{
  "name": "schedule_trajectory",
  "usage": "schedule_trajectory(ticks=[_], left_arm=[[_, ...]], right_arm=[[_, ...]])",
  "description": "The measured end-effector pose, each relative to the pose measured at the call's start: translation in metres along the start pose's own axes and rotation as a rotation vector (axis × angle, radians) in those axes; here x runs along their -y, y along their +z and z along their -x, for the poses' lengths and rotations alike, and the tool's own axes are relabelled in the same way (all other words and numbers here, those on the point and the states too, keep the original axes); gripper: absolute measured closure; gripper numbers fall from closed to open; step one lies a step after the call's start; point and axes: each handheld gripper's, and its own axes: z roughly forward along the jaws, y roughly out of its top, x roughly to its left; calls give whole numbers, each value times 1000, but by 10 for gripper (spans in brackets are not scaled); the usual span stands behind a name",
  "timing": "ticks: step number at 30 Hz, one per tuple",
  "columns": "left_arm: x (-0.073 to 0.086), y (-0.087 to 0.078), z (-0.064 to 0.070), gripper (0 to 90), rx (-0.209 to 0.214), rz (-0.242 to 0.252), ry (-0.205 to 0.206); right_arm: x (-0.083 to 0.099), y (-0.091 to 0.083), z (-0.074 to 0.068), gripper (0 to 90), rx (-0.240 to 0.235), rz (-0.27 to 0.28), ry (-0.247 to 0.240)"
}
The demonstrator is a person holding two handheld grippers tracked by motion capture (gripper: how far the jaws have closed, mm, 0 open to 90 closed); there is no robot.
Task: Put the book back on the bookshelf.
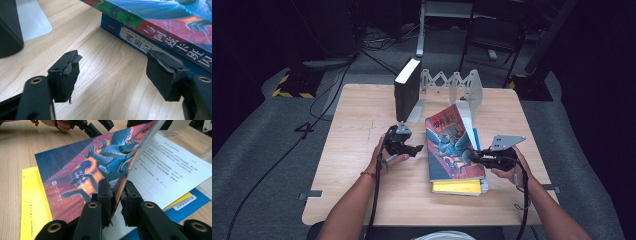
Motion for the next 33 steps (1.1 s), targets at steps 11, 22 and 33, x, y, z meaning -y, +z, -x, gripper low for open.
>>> schedule_trajectory(ticks=[11, 22, 33], left_arm=[[-13, 0, 13, 204, 178, 58, -58], [-14, 15, 15, 117, 262, -3, -107], [-23, 17, 18, 73, 267, 68, -99]], right_arm=[[2, -5, -3, 850, 5, 26, -15], [4, -6, -2, 846, -12, 43, -24], [1, -12, -4, 846, -9, 88, -52]])
